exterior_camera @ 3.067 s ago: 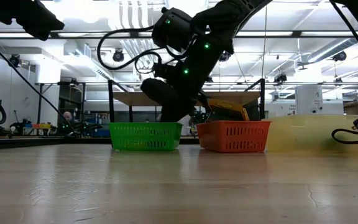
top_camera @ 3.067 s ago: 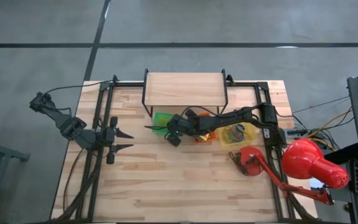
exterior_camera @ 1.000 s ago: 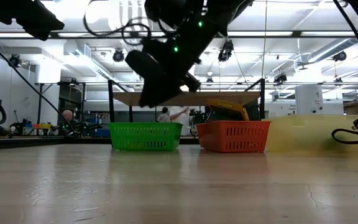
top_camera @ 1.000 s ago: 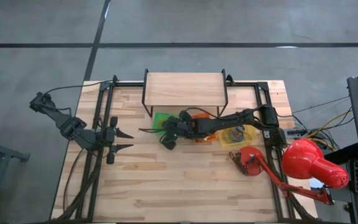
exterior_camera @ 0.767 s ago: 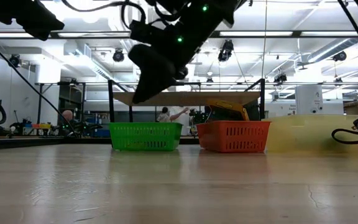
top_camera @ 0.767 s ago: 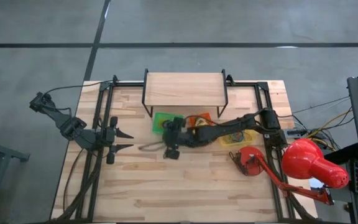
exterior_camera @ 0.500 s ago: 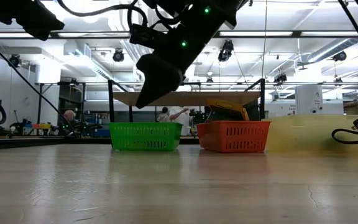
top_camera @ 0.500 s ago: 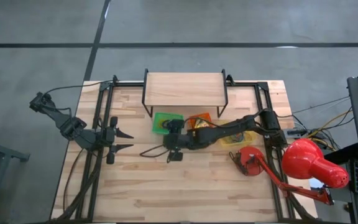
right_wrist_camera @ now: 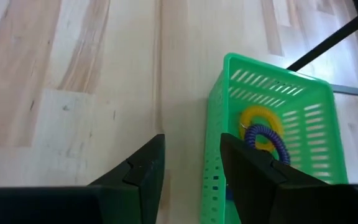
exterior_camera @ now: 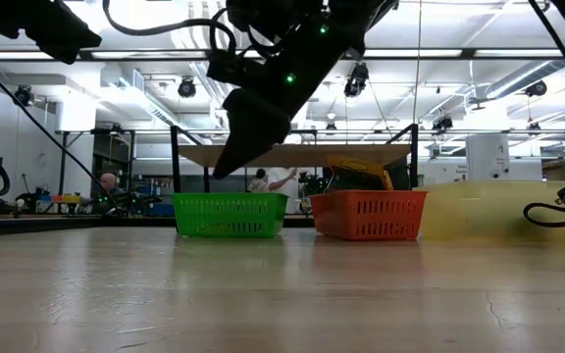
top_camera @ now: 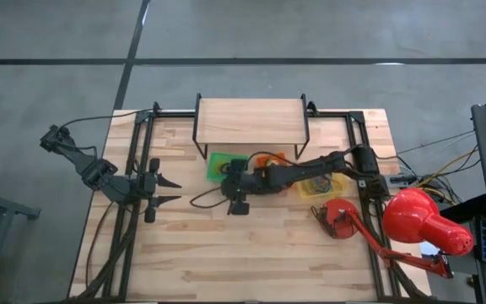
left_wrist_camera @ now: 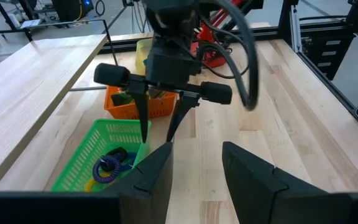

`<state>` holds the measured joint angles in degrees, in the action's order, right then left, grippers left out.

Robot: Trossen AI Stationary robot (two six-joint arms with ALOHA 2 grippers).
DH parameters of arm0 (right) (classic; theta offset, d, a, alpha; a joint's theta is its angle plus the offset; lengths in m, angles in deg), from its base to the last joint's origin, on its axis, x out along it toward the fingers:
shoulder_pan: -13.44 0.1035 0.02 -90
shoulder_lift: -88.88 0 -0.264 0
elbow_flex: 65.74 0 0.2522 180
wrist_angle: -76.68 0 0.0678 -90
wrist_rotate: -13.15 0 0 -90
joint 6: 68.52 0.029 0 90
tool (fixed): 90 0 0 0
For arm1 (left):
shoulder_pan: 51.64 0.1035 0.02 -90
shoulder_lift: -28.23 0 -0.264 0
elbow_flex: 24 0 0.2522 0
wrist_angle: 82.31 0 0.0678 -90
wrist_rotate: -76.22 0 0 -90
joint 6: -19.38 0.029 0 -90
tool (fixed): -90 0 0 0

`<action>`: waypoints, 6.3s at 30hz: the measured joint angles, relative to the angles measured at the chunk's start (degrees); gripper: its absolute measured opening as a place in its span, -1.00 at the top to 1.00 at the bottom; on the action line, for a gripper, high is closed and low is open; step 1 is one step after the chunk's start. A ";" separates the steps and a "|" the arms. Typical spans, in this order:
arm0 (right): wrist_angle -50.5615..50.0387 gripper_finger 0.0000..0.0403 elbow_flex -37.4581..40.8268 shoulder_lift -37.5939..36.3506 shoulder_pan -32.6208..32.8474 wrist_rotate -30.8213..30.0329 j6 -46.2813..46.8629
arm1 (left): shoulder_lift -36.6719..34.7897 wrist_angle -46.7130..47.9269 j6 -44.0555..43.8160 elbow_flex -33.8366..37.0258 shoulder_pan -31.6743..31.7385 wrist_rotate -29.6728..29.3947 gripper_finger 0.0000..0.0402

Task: Pick & Place Office Desk Supplies
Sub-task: Put the green bin on the shelf

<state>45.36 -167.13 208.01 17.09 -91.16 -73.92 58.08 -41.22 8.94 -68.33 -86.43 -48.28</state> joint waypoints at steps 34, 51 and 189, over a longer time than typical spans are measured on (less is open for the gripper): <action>3.38 0.36 6.67 0.11 -3.33 3.75 0.93 | 0.01 -0.02 0.00 0.00 0.01 0.00 0.30; 3.39 0.78 6.69 0.11 -3.31 2.19 0.90 | 0.00 -0.02 0.00 0.00 0.01 0.02 0.30; -26.62 0.92 -31.10 4.61 -14.33 -11.73 37.69 | 0.01 -0.02 0.00 0.00 -0.01 0.01 0.30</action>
<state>18.74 -198.24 212.62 2.77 -102.89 -36.23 58.09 -41.24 8.94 -68.33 -86.44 -48.27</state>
